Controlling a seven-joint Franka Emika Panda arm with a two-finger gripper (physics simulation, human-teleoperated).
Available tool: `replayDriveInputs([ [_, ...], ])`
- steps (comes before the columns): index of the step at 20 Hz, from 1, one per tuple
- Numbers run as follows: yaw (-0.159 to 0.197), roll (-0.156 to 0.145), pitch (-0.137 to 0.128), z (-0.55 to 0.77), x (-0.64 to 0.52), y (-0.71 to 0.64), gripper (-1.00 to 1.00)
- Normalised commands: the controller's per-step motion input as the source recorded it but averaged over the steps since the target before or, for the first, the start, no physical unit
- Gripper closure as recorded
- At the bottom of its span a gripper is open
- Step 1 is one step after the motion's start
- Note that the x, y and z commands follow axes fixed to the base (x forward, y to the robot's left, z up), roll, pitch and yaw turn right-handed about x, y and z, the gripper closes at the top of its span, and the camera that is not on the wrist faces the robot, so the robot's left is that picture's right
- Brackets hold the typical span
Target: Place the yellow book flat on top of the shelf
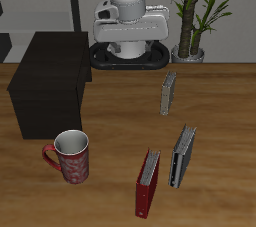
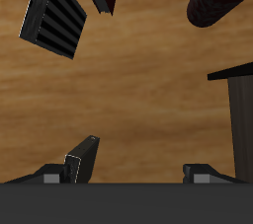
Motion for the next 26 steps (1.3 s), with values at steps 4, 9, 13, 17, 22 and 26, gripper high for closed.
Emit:
replayDriveInputs([
  [4, 0.006, -0.005, -0.005, -0.08, -0.05, 0.13, -1.0],
  [9, -0.012, -0.032, -0.036, -0.05, -0.08, 0.15, -1.0],
  [13, -0.063, -0.064, -0.079, -0.15, -0.31, 0.17, -1.0],
  [17, -0.046, -0.05, -0.071, -0.13, -0.3, 0.17, -1.0],
  [22, -0.059, -0.011, -0.025, -0.1, -0.17, 0.19, -1.0],
  [26, -0.026, 0.049, -0.018, -0.24, -0.29, 0.33, -1.0],
])
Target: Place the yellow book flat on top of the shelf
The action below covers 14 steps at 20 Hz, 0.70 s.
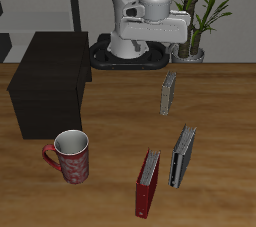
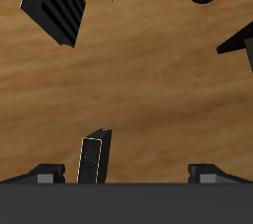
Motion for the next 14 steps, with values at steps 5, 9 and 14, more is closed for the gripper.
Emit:
replayDriveInputs([
  [5, 0.022, 0.032, -0.067, -0.27, -0.29, 0.28, -1.0],
  [9, -0.015, -0.005, -0.018, -0.21, -0.15, 0.08, -1.0],
  [14, -0.024, -0.022, -0.03, -0.14, -0.17, -0.02, -1.0],
])
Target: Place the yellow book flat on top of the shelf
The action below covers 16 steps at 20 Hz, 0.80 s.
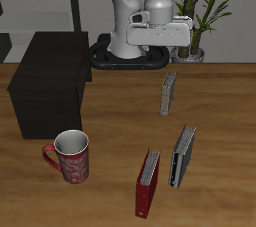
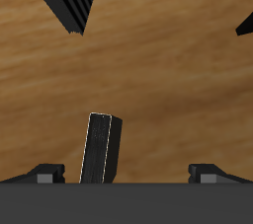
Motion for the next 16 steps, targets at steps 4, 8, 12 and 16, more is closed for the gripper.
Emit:
replayDriveInputs([
  [4, 0.031, -0.015, -0.062, -0.14, -0.16, 0.04, -1.0],
  [8, 0.035, -0.008, 0.005, -0.16, -0.07, 0.1, -1.0],
  [12, 0.069, -0.043, 0.056, -0.21, 0.07, 0.21, -1.0],
  [16, 0.022, -0.011, 0.046, -0.18, 0.04, 0.16, -1.0],
])
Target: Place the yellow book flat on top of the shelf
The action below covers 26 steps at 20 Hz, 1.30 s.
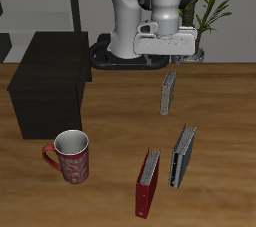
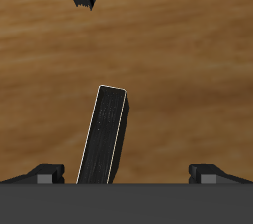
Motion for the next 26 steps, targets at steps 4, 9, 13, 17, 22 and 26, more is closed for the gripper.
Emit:
replayDriveInputs([
  [4, 0.018, 0.02, 0.04, -0.13, 0.04, 0.1, -1.0],
  [9, 0.009, 0.008, 0.057, -0.16, 0.13, 0.1, -1.0],
  [13, 0.004, 0.02, 0.09, -0.27, 0.14, 0.01, -1.0],
  [17, -0.003, -0.001, 0.073, -0.26, 0.14, -0.02, -1.0],
  [22, 0.035, 0.031, 0.072, -0.32, 0.14, 0.07, -1.0],
  [26, -0.002, -0.008, 0.022, -0.15, 0.02, -0.07, 1.0],
])
